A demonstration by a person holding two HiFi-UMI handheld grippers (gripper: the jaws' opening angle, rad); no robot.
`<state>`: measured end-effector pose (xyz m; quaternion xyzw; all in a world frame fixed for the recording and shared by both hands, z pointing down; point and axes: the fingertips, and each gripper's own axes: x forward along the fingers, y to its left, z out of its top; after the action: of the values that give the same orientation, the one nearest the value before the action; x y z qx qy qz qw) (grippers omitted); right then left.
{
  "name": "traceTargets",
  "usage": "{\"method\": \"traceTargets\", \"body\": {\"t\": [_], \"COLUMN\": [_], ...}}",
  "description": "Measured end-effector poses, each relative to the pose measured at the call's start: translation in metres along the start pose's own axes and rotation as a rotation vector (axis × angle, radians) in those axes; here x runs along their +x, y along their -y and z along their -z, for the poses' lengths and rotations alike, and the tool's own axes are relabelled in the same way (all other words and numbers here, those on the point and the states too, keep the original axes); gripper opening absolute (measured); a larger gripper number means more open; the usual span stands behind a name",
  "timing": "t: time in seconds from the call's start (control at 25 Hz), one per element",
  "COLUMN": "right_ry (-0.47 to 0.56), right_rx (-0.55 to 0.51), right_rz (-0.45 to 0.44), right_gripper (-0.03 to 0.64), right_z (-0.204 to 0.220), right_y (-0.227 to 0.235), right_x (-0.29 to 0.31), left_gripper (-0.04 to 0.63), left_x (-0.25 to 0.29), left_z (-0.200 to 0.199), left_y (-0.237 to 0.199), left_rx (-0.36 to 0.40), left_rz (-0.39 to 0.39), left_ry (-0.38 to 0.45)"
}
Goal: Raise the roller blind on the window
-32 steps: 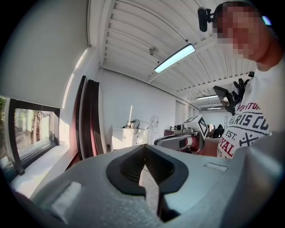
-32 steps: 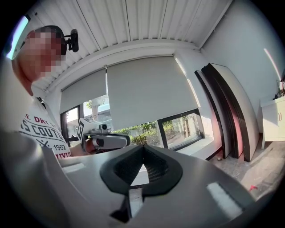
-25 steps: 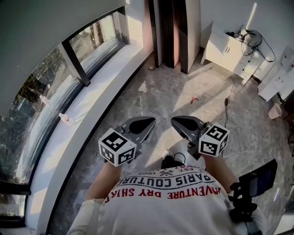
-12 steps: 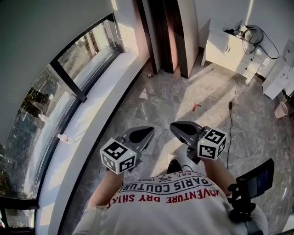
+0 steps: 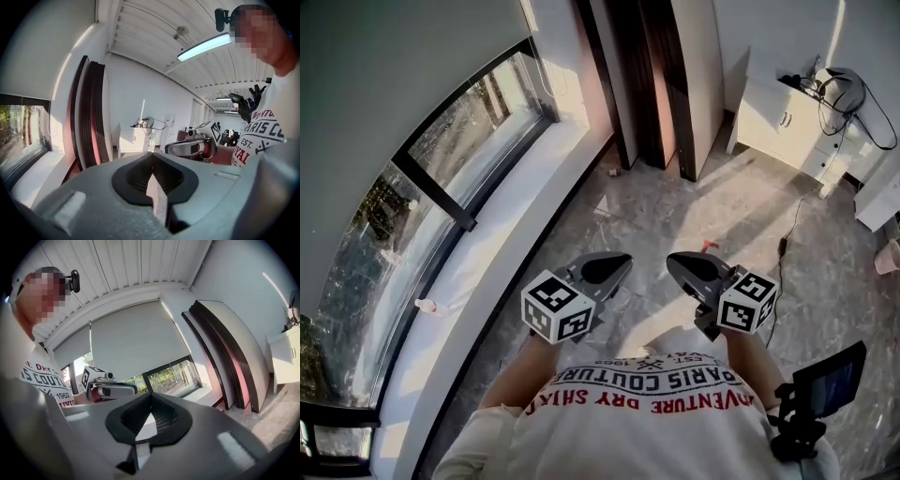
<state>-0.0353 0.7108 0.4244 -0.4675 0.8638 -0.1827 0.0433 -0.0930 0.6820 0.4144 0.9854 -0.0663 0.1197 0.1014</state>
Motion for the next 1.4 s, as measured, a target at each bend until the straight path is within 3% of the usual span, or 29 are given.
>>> {"method": "traceTargets", "body": {"t": [0.36,0.72,1.04,1.4], "right_ry": [0.026,0.011,-0.009,-0.046], "right_rx": [-0.013,-0.028,-0.010,-0.045], "right_rz": [-0.001,-0.013,0.007,-0.053], "right_gripper": [0.002,0.002,0.006,0.008], "right_z": [-0.039,-0.049,-0.076,-0.128], "right_y": [0.063,0.094,0.153,0.214], "right_x": [-0.003,0.033,0.111,0.266], "left_gripper": [0.002,0.002,0.002,0.002], "left_x": [0.058,0.071,0.093,0.080], "left_z": [-0.040,-0.045,-0.057,-0.101], "left_y": [-0.021,-0.074,-0.177,-0.341], "left_rx": [0.038,-0.006,-0.053,-0.045], "left_rz": [0.011,0.007,0.011,-0.044], "left_ry": [0.021,0.053,0.061,0.108]}}
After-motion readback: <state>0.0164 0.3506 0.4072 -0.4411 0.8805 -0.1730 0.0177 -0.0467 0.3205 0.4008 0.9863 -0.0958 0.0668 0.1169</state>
